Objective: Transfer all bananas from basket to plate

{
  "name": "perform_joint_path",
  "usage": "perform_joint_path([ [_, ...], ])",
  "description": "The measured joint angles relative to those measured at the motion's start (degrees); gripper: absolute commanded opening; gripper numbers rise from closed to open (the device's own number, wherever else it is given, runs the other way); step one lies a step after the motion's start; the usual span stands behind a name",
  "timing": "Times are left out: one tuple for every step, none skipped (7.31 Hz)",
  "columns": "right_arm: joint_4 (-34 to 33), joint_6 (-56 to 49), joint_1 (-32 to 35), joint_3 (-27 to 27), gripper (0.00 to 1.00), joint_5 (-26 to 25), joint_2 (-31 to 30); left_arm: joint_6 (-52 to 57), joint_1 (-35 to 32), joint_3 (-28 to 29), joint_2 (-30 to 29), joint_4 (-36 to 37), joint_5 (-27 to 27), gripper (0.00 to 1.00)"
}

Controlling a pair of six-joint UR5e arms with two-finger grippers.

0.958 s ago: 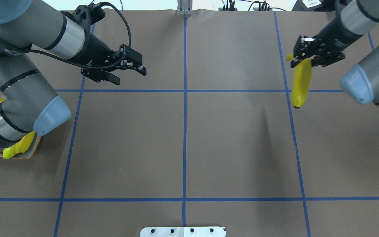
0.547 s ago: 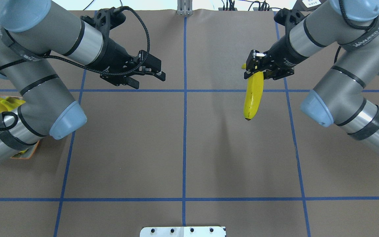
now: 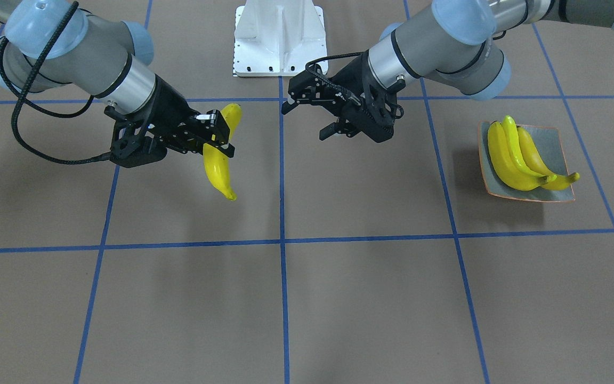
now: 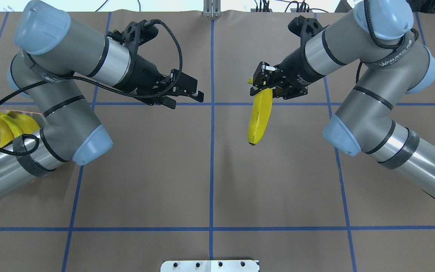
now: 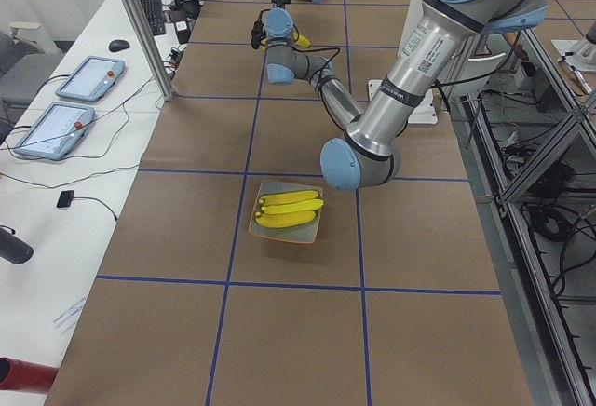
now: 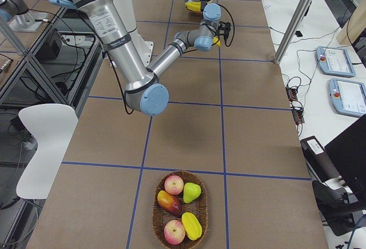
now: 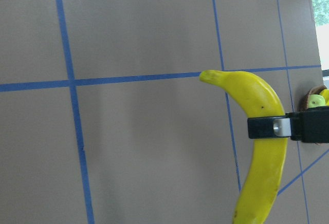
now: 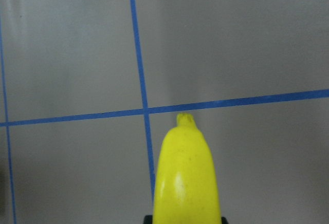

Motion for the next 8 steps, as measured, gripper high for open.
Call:
perform_joint_path([
  [0.4, 1.2, -1.1, -0.3, 0.00, -0.4, 1.2, 0.0, 0.8, 0.3, -1.2, -0.5, 0.4, 0.99],
  [0.5, 2.6, -1.8, -0.7, 0.00, -0.7, 2.7, 0.0, 1.6, 0.5, -2.0, -0.7, 1.2, 0.99],
  [0.5, 3.9, -2.1, -1.1, 0.00, -0.9, 4.0, 0.0, 2.2, 0.6, -2.3, -0.8, 1.7, 0.99],
  [0.5, 4.5, -2.2, -1.4, 0.00, -0.9, 4.7, 0.0, 2.5, 0.6, -2.5, -0.8, 1.9, 0.99],
  [0.5, 4.7, -2.3, -1.4, 0.00, -1.0, 5.0, 0.0, 2.9, 0.7, -2.5, -1.2, 2.0, 0.99],
  [0.6, 4.8, -2.3, -1.5, 0.00, -1.0, 5.2, 0.1, 3.4, 0.7, -2.5, -2.0, 2.0, 0.96],
  [0.6, 4.9, -2.3, -1.5, 0.00, -0.9, 5.5, 0.1, 4.0, 0.7, -2.5, -2.4, 2.1, 0.94],
  [0.6, 4.9, -2.3, -1.6, 0.00, -0.8, 5.7, 0.1, 4.5, 0.8, -2.6, -2.6, 2.1, 0.94],
])
